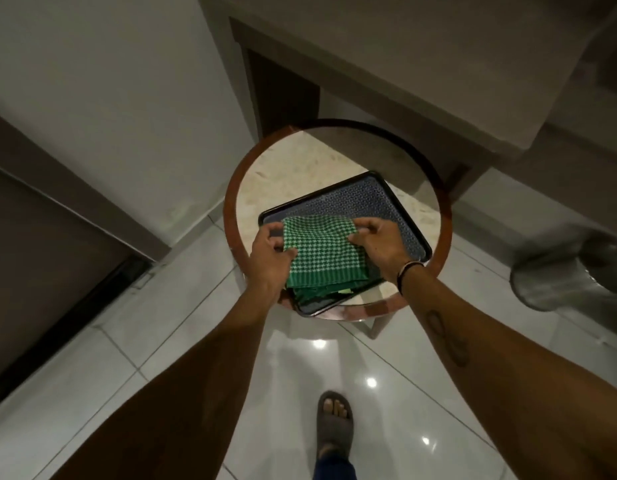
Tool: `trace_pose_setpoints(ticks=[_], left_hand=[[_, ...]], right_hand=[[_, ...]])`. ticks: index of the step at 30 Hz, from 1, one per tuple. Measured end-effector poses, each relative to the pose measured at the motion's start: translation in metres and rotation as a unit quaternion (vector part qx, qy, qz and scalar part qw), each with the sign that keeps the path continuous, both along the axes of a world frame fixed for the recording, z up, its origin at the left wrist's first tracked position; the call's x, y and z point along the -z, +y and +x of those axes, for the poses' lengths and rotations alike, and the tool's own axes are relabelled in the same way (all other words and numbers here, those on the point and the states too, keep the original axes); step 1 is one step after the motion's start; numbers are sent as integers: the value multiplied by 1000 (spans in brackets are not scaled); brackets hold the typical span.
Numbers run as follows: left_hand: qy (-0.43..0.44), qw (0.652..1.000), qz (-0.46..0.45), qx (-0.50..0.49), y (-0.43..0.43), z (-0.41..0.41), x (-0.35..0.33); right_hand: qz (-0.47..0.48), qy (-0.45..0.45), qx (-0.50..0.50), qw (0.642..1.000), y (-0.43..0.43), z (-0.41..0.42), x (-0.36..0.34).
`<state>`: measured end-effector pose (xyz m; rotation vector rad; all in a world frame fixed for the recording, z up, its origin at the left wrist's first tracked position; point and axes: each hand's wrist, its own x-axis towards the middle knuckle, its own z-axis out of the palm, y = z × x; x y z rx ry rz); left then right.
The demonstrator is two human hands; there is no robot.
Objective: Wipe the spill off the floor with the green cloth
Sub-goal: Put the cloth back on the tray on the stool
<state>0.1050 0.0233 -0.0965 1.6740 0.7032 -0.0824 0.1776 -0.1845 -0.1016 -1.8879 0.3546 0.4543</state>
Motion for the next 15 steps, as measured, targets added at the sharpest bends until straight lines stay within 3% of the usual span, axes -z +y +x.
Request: trace_pose_setpoints(ticks=[4, 7, 10, 13, 15], left_hand=[[66, 994, 70, 50, -1, 13, 32], [93, 971, 181, 129, 6, 2, 31], [61, 951, 248, 173, 21, -11, -5], [22, 897, 348, 271, 42, -5, -68], [-4, 852, 436, 290, 52, 2, -128]], right_hand=[[-100, 2, -84, 991, -9, 27, 28], [-247, -23, -163, 955, -13, 24, 25], [-258, -63, -226, 937, -7, 14, -8], [-270, -147, -303, 902, 13, 4, -73], [-303, -261, -315, 860, 33, -5, -131]])
